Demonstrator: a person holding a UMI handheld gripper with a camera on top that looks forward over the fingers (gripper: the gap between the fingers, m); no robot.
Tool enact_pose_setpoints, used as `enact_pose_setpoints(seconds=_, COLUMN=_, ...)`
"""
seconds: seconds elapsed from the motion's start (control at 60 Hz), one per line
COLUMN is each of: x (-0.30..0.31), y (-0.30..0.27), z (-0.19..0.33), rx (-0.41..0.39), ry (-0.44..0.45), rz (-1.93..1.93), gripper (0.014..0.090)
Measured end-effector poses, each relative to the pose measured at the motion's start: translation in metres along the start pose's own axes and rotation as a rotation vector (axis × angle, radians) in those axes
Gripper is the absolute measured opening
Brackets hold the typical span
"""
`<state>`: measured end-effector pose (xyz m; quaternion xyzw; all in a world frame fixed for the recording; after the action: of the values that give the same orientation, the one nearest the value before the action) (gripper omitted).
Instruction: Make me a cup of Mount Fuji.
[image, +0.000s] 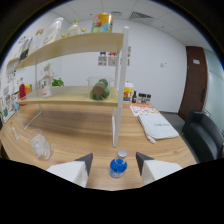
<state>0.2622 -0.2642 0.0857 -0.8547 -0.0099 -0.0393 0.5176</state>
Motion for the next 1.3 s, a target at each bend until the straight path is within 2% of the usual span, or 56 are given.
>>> enact_pose_setpoints(seconds=0.183, x=-0.046, y=-0.062, z=-0.055, rx=0.080, ry=0.015, rz=0.060, gripper=0.0854)
enact_pose_setpoints(seconds=0.2, x=-0.053, y=-0.065, z=-0.058, rx=0.082, ry=0.010, rz=0.070, gripper=0.0795)
enact_pose_setpoints(seconds=0.217, x=-0.062, y=-0.068, z=-0.062, rx=0.082, ry=0.003, rz=0.079, gripper=0.0854)
enact_pose_setpoints(seconds=0.233, x=-0.071, y=-0.070, z=-0.064, rx=0.082, ry=-0.007, rz=0.089, gripper=0.0852)
enact_pose_setpoints(seconds=0.35, x=-0.133, y=-0.065, z=-0.071, rx=0.045, ry=-0.065, rz=0.140, gripper=0.0856)
enact_pose_setpoints(seconds=0.55, x=-0.212, y=-0.029, z=-0.054, rx=-0.044, ry=-0.093, rz=0.100, gripper=0.0861)
enact_pose_setpoints(seconds=0.633, x=-0.232, y=-0.032, z=-0.053, rx=-0.062, ry=-0.100, rz=0.117, gripper=0.0866)
enact_pose_setpoints(seconds=0.717, x=-0.249, y=-0.066, z=-0.060, rx=-0.011, ry=-0.111, rz=0.124, gripper=0.0855)
enact_pose_setpoints(seconds=0.967, x=-0.296, y=-0.245, z=-0.088, rx=0.210, ry=-0.148, rz=0.122, gripper=0.0836)
enact_pose_setpoints(seconds=1.083, x=-0.310, y=-0.314, z=-0.084, rx=0.287, ry=-0.162, rz=0.136, gripper=0.0830)
enact_pose_setpoints(seconds=1.217, x=-0.309, y=-0.356, z=-0.061, rx=0.315, ry=-0.138, rz=0.124, gripper=0.0820)
enact_pose_setpoints(seconds=1.3, x=-0.307, y=-0.367, z=-0.041, rx=0.308, ry=-0.122, rz=0.117, gripper=0.0759)
